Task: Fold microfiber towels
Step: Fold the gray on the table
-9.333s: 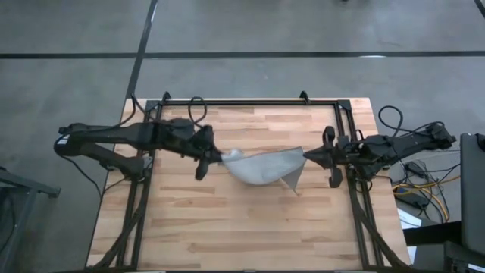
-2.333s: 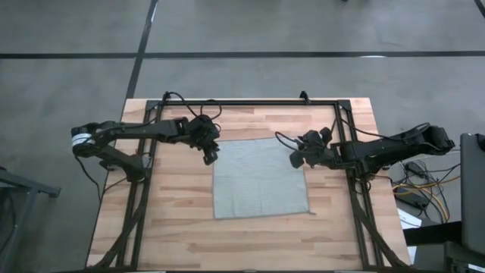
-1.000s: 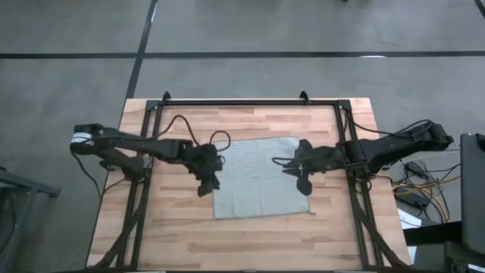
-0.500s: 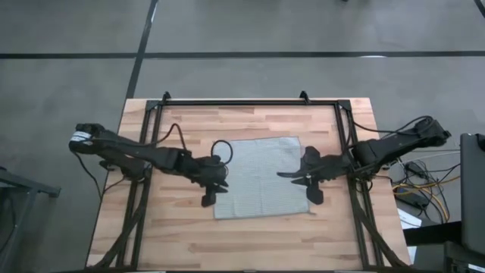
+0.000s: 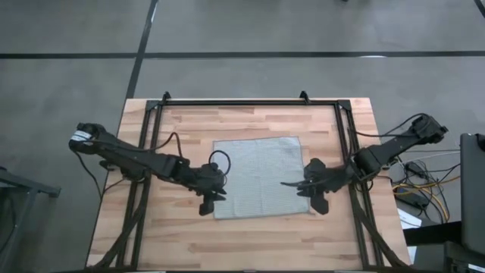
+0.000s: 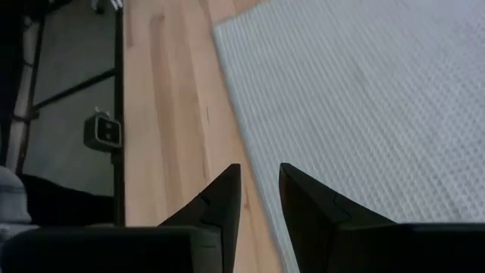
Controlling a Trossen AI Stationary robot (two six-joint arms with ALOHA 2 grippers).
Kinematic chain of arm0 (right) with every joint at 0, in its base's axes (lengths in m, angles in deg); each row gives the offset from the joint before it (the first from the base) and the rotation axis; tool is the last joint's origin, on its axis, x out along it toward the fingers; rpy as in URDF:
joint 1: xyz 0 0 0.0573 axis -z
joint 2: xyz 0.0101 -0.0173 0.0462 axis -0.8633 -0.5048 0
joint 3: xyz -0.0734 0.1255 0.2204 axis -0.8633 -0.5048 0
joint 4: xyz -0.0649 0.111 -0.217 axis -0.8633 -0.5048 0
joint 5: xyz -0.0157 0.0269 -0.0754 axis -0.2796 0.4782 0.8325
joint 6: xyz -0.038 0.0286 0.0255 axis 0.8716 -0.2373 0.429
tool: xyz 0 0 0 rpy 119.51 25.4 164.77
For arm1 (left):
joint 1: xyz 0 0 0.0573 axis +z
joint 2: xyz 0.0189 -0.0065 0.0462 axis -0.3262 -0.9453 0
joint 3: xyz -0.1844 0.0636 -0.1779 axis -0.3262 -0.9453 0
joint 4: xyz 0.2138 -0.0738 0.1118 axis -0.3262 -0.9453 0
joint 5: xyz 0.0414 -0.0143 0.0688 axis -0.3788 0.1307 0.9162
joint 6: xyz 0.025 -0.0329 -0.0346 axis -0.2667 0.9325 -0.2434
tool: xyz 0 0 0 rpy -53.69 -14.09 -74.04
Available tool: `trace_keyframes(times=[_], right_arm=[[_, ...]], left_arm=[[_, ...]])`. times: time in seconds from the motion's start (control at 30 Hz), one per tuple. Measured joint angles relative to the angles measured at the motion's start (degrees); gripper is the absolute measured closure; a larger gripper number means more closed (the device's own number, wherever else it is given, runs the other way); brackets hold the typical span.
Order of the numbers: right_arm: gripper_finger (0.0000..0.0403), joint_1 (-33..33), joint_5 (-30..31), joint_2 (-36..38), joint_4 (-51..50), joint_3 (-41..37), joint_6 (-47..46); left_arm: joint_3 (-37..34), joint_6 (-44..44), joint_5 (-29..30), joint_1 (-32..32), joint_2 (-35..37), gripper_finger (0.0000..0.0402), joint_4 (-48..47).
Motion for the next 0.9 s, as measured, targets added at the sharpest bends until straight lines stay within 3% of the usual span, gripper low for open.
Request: trace_keyframes(times=[0.3,0.6,0.9], right_arm=[[0.0311,-3.13,0.23,-0.02,0.72,-2.64,-2.72],[0.0295,-5.04,0.58,-0.02,4.6,-3.05,-2.54],[0.0296,-5.49,0.41,-0.02,4.37,-4.1,-6.93]], left_arm=[[-0.02,0.02,1.87,-4.79,-0.02,0.03,6.2],[-0.02,0.64,6.25,-8.16,-0.21,0.03,5.8],[-0.13,10.73,6.27,-9.03,-2.93,0.03,1.77]])
